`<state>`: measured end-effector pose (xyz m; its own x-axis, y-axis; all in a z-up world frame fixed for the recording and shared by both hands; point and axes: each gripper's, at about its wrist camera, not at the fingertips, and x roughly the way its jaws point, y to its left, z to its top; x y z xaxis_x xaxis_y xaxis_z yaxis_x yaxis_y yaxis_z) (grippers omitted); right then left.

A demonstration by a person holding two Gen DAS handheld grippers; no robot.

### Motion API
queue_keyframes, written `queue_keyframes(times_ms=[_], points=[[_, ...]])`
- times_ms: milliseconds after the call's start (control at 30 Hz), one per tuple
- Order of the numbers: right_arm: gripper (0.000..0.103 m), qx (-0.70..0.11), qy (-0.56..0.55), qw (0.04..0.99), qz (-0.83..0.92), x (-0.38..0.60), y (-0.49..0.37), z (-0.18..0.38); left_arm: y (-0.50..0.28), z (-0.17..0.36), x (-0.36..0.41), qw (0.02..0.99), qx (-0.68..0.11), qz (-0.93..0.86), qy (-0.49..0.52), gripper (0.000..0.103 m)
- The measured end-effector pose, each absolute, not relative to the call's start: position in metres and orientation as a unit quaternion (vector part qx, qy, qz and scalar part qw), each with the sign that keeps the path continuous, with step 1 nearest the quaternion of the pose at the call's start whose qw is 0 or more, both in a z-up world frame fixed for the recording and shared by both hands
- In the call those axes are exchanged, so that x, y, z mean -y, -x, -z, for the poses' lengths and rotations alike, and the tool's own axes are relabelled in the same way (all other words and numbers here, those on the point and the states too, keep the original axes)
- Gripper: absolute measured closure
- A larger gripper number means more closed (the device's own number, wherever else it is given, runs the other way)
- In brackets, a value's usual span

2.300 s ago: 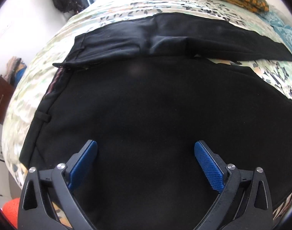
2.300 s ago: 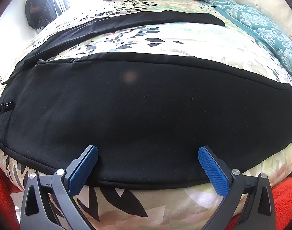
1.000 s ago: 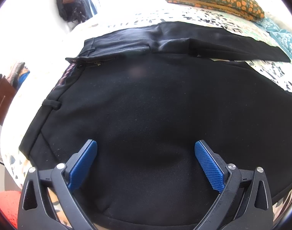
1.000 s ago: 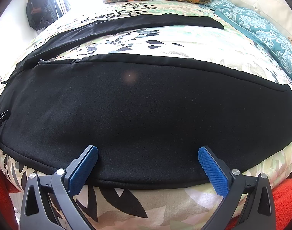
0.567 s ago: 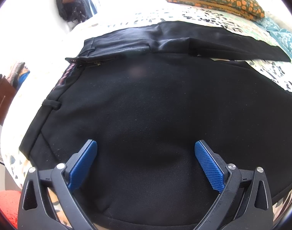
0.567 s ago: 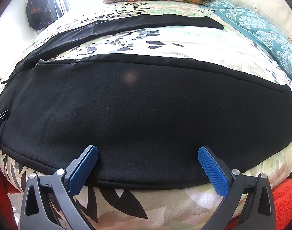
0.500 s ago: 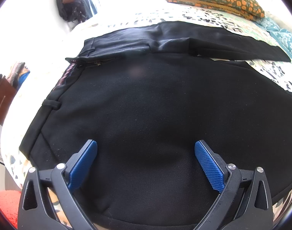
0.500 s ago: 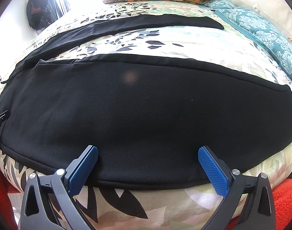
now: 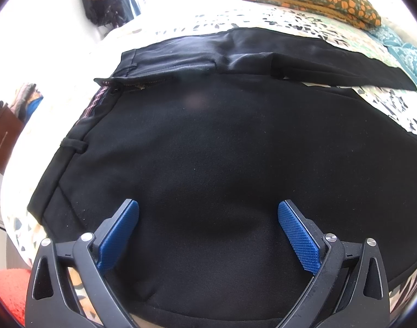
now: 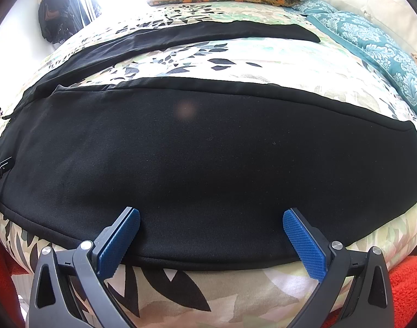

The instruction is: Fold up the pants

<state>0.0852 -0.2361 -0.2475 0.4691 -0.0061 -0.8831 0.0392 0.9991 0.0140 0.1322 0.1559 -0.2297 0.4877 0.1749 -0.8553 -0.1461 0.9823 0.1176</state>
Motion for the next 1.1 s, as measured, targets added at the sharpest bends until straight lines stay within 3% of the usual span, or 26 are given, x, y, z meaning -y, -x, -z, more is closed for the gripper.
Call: queue_keyframes(times_ms=[533, 700, 933, 1100], points=[[0.0, -0.515, -0.023, 0.857, 0.013, 0.237, -0.086, 0.248, -0.134, 0.227, -0.155, 0.857, -0.506, -0.097, -0.009, 0.001], [0.0, -0.522, -0.026, 0.853, 0.001, 0.24, -0.086, 0.244, -0.147, 0.198, -0.145, 0.867, -0.492, -0.071, -0.005, 0.002], [0.0, -0.467, -0.036, 0.883, 0.017, 0.256, -0.083, 0.205, -0.233, 0.133, -0.119, 0.907, -0.419, -0.025, 0.009, 0.002], [0.0, -0.437, -0.065, 0.897, -0.013, 0.273, -0.121, 0.169, -0.317, 0.165, -0.092, 0.898, -0.439, -0.021, -0.04, 0.002]])
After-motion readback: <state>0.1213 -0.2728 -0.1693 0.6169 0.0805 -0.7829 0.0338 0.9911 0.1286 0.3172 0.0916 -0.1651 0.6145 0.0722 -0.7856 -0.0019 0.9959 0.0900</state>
